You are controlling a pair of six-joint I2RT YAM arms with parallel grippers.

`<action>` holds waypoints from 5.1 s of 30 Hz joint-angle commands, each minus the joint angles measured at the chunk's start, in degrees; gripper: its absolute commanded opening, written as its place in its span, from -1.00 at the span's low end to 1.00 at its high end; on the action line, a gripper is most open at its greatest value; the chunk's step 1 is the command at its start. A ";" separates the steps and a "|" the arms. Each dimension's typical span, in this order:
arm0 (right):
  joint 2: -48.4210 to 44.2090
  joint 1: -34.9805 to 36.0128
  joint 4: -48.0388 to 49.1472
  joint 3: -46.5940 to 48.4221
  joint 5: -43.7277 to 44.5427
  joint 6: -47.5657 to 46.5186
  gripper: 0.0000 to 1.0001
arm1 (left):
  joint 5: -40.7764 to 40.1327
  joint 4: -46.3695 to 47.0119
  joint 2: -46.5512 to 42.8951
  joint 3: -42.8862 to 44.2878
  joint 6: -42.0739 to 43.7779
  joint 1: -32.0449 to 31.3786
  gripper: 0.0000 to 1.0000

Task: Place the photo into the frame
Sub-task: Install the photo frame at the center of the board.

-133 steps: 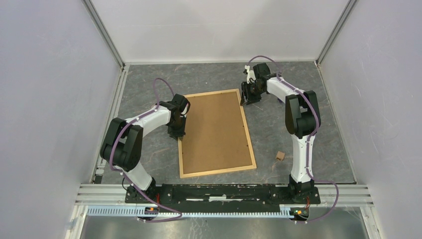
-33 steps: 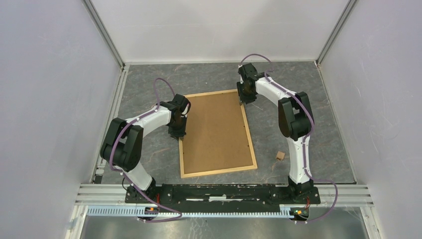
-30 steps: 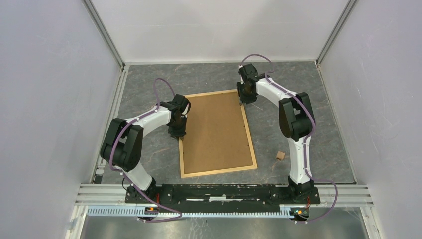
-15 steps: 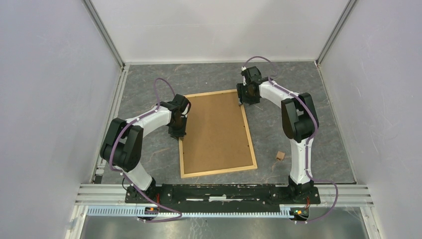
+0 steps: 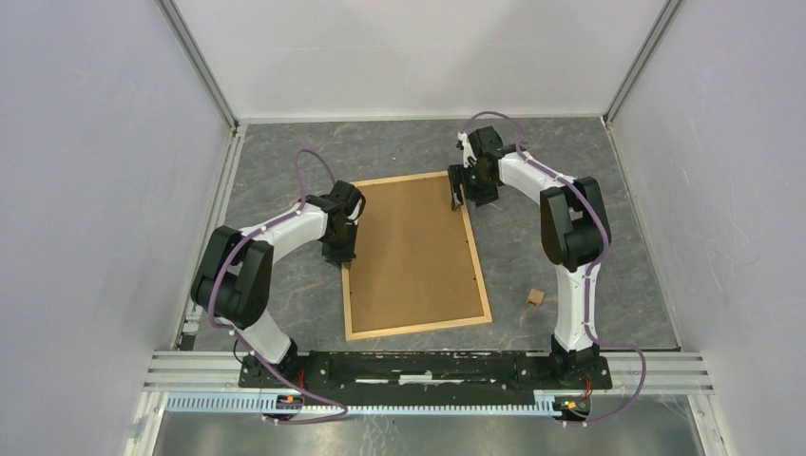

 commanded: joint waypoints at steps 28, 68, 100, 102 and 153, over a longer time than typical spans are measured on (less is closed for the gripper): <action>8.06 2.81 -22.43 17.92 14.61 1.02 -0.05 | 2.04 -1.80 -1.38 -0.85 2.60 -1.33 -0.96; 12.16 1.43 -21.45 20.06 19.56 2.21 -0.17 | 1.96 -1.83 -1.52 -0.70 2.84 -1.39 -0.96; 12.93 1.86 -10.09 13.39 -4.90 0.38 0.22 | 1.70 -1.75 -1.38 -0.65 2.76 -1.33 -0.96; 9.66 1.73 -9.84 12.52 -4.47 -0.18 0.29 | 1.65 -1.80 -1.31 -0.67 2.76 -1.33 -0.96; 10.44 1.59 -19.25 16.11 14.31 0.75 -0.23 | 1.95 -1.80 -0.95 -0.61 2.84 -1.36 -0.96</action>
